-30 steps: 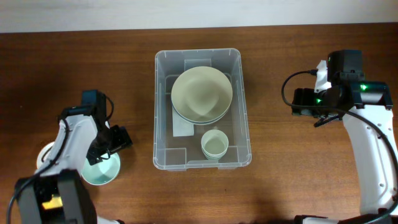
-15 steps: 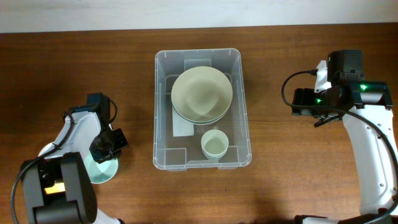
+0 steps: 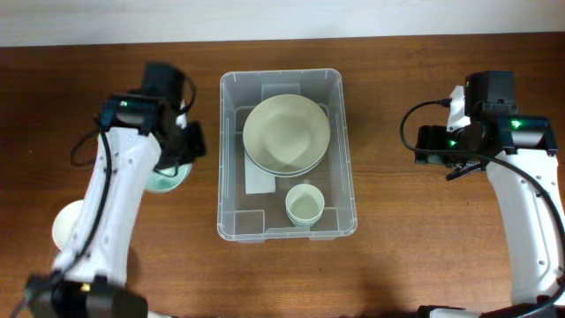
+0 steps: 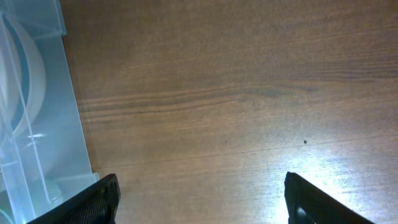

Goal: Pack container
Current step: 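Carry the mint bowl into the container's front left and release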

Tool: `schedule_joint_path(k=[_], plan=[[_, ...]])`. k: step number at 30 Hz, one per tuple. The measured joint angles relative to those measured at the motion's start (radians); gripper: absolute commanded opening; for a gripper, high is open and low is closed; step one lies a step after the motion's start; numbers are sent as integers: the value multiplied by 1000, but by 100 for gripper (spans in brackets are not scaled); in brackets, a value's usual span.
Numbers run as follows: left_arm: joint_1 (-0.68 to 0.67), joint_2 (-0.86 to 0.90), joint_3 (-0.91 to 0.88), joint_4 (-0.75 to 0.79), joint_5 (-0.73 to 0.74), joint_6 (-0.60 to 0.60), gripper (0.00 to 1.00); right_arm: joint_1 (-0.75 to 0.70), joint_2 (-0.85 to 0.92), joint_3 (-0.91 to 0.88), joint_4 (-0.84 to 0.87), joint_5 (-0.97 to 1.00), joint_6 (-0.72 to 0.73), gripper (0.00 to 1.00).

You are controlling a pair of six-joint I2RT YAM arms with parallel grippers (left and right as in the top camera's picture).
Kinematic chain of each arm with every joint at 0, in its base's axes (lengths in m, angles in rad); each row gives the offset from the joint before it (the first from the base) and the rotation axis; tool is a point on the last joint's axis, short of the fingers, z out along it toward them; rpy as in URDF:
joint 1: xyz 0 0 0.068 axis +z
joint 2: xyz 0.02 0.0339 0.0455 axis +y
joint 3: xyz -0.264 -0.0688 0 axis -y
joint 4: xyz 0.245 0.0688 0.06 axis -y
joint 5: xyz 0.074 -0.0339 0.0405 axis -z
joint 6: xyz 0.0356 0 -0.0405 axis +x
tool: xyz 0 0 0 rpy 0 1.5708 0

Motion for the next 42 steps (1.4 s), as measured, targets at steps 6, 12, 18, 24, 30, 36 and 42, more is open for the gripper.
schedule_joint_path(k=[6,12,18,24,30,36,42], plan=[[-232,-62,146,-5,3,-1,0,0,0,0,0,2,0,80],[-397,-30,148,-14,11,-8,0,0,0,0,0,2,0,80],[-468,53,136,-59,27,-36,0,0,0,0,0,2,0,80],[-520,124,31,-34,102,-55,0,0,0,0,0,2,0,80],[-535,150,-44,-34,134,-61,12,0,0,0,0,2,0,80],[-533,150,-56,-33,146,-74,32,0,0,0,0,2,0,80],[-533,150,-58,-33,150,-75,32,0,0,0,0,2,0,80]])
